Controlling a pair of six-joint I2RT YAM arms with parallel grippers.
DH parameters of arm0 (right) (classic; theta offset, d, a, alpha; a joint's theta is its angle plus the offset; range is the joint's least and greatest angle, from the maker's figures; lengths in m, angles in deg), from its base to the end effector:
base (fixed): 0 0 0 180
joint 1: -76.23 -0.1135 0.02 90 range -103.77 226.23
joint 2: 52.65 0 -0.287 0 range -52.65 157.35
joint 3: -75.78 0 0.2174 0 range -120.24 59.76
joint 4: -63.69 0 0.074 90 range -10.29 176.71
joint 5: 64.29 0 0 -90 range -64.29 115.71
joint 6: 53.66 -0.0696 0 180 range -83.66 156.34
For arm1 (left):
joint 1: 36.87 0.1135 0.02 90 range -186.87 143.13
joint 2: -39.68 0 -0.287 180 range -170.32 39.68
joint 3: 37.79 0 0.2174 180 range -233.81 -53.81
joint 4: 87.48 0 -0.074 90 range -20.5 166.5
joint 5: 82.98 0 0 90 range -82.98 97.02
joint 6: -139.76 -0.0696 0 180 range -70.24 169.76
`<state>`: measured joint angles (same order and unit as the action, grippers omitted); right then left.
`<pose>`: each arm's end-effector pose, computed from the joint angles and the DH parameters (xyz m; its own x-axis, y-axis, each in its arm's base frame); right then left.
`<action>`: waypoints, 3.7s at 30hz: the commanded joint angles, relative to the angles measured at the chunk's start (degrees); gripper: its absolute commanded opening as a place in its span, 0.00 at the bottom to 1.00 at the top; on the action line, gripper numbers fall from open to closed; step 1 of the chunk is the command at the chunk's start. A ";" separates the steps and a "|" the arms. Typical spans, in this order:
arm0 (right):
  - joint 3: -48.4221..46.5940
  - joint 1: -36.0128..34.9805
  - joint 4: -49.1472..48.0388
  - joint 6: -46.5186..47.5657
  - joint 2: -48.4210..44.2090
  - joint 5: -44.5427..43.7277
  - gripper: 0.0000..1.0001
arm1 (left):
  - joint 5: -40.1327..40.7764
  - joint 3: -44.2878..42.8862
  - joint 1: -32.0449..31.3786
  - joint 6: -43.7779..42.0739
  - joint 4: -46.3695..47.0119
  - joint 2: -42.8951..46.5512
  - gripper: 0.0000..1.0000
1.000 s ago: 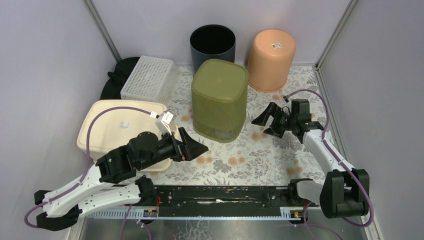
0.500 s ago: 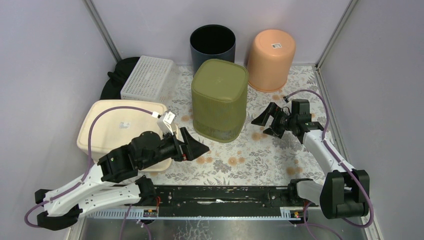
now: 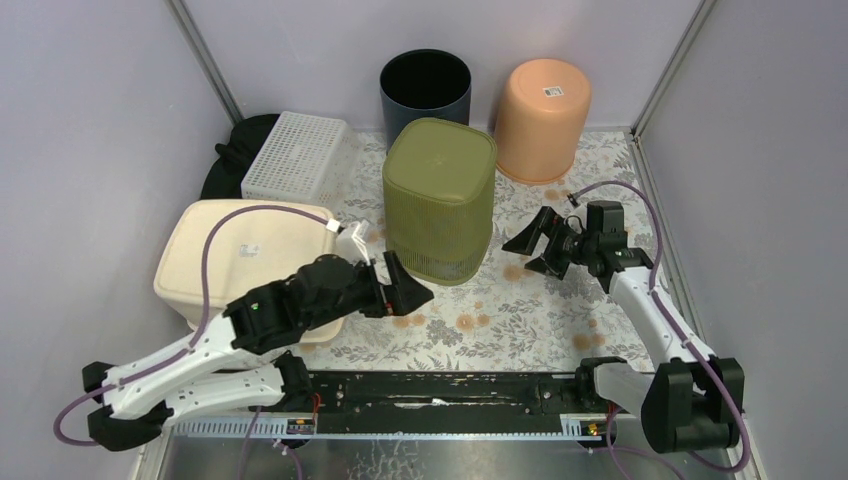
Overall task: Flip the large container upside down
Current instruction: Move the container to the corner of the board.
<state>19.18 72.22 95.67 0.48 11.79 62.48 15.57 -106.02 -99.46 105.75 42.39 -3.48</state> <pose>0.2078 0.0563 0.2597 -0.8192 0.4130 -0.3979 -0.0429 0.6478 0.7606 0.0722 -0.1168 0.3414 -0.7854 -0.2662 -0.5589 0.2947 0.6332 -0.7157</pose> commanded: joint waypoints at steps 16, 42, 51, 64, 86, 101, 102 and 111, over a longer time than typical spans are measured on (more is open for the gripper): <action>-0.95 0.23 4.99 0.93 -9.00 6.60 1.00 | 8.71 -29.89 7.09 -12.94 -6.90 -30.48 1.00; -9.62 0.23 17.61 0.26 -16.92 6.94 0.99 | 30.07 -6.96 24.36 -12.22 26.80 -19.82 1.00; -9.85 0.24 18.26 -0.71 -17.81 4.87 0.99 | 32.26 -1.25 26.00 -14.18 37.58 -21.71 1.00; -13.80 0.23 16.97 -2.84 -17.86 3.19 1.00 | 10.93 2.28 27.85 -15.27 43.71 -25.03 1.00; -15.59 0.24 16.71 -2.95 -19.43 1.80 0.99 | 0.57 3.12 27.78 -14.94 43.50 -26.39 1.00; -20.30 0.23 26.28 2.48 -21.32 -8.38 0.99 | -3.51 1.00 26.42 -15.37 42.90 -29.10 1.00; -19.83 0.23 26.02 2.32 -21.45 -8.12 0.99 | -3.54 0.76 26.20 -15.45 42.85 -29.29 1.00; -19.24 0.23 25.86 2.62 -21.87 -7.68 1.00 | -3.25 -0.25 24.98 -15.67 42.20 -30.35 1.00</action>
<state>0.40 72.22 121.48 1.84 -9.65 55.12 15.59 -106.39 -72.97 92.48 89.80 -32.05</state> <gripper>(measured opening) 0.993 0.998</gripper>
